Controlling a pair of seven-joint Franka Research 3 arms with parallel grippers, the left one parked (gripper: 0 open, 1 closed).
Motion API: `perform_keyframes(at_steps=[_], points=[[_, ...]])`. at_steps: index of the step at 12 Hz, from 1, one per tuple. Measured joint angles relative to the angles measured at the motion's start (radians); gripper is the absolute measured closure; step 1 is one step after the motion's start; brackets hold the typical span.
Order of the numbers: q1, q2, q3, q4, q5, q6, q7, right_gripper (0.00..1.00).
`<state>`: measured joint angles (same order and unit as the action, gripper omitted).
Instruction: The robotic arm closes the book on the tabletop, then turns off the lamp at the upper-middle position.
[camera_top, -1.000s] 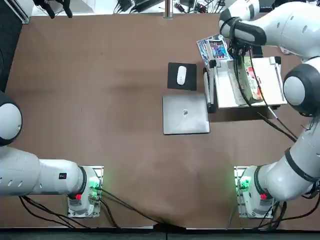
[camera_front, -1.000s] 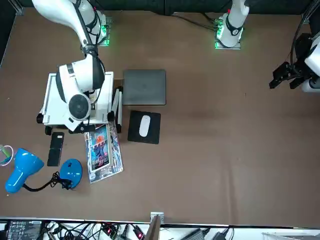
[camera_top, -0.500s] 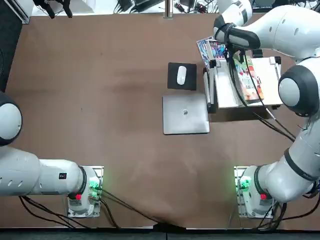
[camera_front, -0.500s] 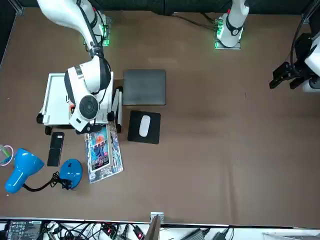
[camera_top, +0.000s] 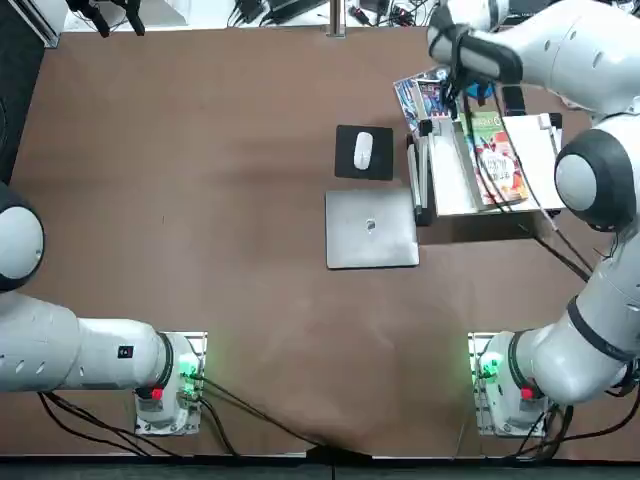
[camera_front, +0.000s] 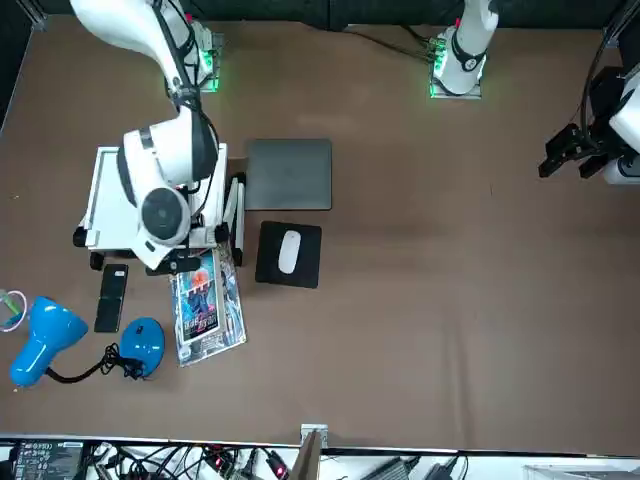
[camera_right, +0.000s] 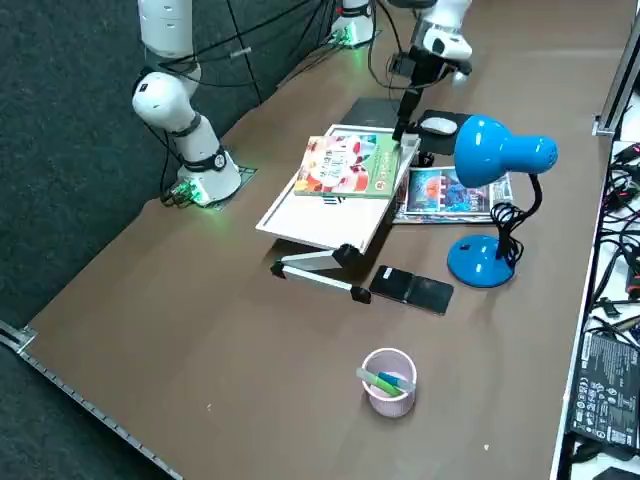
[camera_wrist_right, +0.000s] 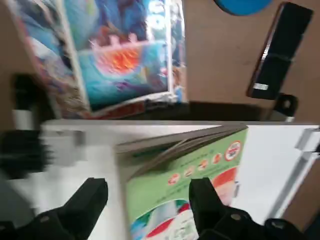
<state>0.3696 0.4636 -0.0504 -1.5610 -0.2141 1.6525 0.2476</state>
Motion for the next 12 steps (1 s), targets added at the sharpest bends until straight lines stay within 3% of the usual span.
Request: perform_keyframes(at_steps=[8,9,10,11,12], points=[[-0.172,-0.002,-0.015,0.168,0.264,-0.031,-0.057,0.04],[-0.184,-0.002,-0.015,0.175,0.278,-0.018,-0.058,0.22],[-0.192,-0.002,-0.015,0.176,0.287,0.004,-0.058,0.29],[-0.198,-0.001,-0.015,0.176,0.292,0.029,-0.058,0.42],[-0.202,0.004,-0.015,0.17,0.296,0.075,-0.058,0.68]])
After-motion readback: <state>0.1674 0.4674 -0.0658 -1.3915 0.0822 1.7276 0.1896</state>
